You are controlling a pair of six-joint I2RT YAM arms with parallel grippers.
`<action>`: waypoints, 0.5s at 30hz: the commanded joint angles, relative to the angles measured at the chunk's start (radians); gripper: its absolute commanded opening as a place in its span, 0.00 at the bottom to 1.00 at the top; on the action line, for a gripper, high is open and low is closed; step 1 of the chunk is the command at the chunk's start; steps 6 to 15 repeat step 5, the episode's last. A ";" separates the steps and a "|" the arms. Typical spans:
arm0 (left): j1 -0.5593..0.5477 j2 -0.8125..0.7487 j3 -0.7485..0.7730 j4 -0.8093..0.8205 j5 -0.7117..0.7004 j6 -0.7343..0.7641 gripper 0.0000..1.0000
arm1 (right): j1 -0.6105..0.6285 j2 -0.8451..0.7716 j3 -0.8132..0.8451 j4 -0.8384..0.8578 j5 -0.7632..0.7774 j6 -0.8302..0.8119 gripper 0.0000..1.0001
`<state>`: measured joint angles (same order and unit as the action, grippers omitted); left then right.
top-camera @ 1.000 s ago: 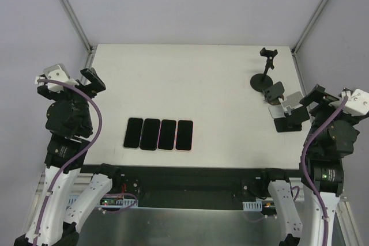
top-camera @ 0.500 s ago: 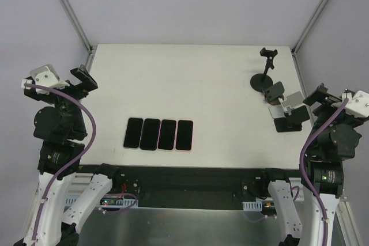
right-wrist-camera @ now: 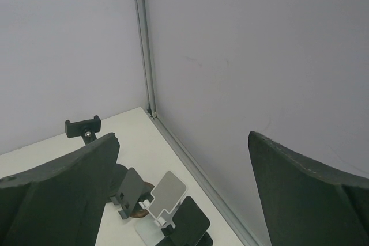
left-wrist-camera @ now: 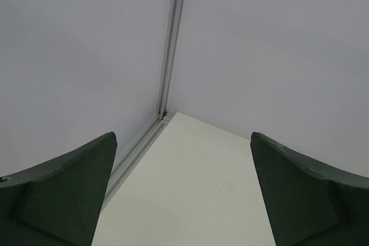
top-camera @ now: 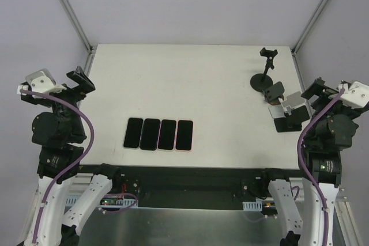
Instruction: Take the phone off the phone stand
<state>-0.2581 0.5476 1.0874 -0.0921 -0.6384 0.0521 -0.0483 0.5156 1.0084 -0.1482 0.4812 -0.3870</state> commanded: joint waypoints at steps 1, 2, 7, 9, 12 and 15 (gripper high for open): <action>0.005 -0.005 -0.007 0.060 -0.023 0.000 0.99 | -0.002 0.032 0.035 0.068 -0.030 -0.016 0.96; 0.005 -0.005 -0.009 0.061 -0.023 -0.001 0.99 | -0.002 0.035 0.036 0.068 -0.038 -0.016 0.96; 0.005 -0.005 -0.014 0.071 -0.023 0.000 0.99 | -0.002 0.043 0.032 0.085 -0.039 -0.012 0.96; 0.005 -0.005 -0.014 0.071 -0.023 0.000 0.99 | -0.002 0.043 0.032 0.085 -0.039 -0.012 0.96; 0.005 -0.005 -0.014 0.071 -0.023 0.000 0.99 | -0.002 0.043 0.032 0.085 -0.039 -0.012 0.96; 0.005 -0.005 -0.014 0.071 -0.023 0.000 0.99 | -0.002 0.043 0.032 0.085 -0.039 -0.012 0.96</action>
